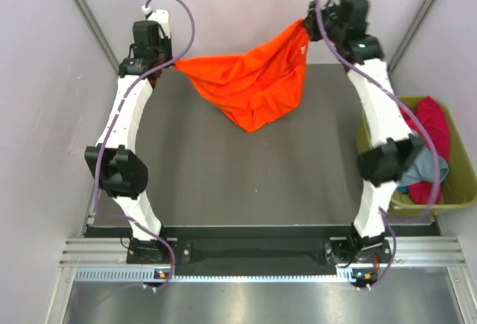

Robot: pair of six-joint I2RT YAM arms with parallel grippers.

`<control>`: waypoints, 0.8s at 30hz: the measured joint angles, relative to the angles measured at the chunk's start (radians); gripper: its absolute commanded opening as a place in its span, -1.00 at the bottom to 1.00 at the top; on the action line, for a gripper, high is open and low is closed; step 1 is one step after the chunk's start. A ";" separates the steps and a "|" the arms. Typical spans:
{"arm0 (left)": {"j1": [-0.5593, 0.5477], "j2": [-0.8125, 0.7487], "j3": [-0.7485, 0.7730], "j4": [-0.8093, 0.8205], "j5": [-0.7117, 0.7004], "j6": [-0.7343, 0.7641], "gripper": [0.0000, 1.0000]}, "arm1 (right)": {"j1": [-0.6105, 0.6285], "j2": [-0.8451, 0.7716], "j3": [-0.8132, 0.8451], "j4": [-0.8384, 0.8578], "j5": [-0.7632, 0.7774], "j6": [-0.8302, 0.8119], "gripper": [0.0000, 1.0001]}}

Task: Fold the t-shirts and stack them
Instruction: Flatten the tshirt out

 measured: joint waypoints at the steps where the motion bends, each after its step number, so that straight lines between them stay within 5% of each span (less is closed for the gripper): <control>1: 0.002 -0.008 0.010 0.006 0.003 0.000 -0.93 | 0.000 -0.071 -0.027 0.002 0.004 -0.013 -1.00; 7: -0.010 -0.138 -0.036 -0.038 0.066 -0.001 -0.92 | 0.000 -0.478 -0.261 -0.019 -0.014 -0.057 -1.00; 13: -0.012 -0.432 -0.210 -0.043 0.204 -0.005 -0.91 | 0.000 -0.806 -0.603 -0.073 -0.093 -0.064 -1.00; 18: -0.014 -0.623 -0.227 -0.004 0.220 -0.013 -0.93 | -0.001 -0.924 -0.705 -0.140 -0.125 -0.051 -1.00; 24: -0.014 -0.642 -0.221 0.043 0.216 -0.017 -0.93 | -0.048 -0.983 -0.689 -0.117 -0.118 -0.011 -1.00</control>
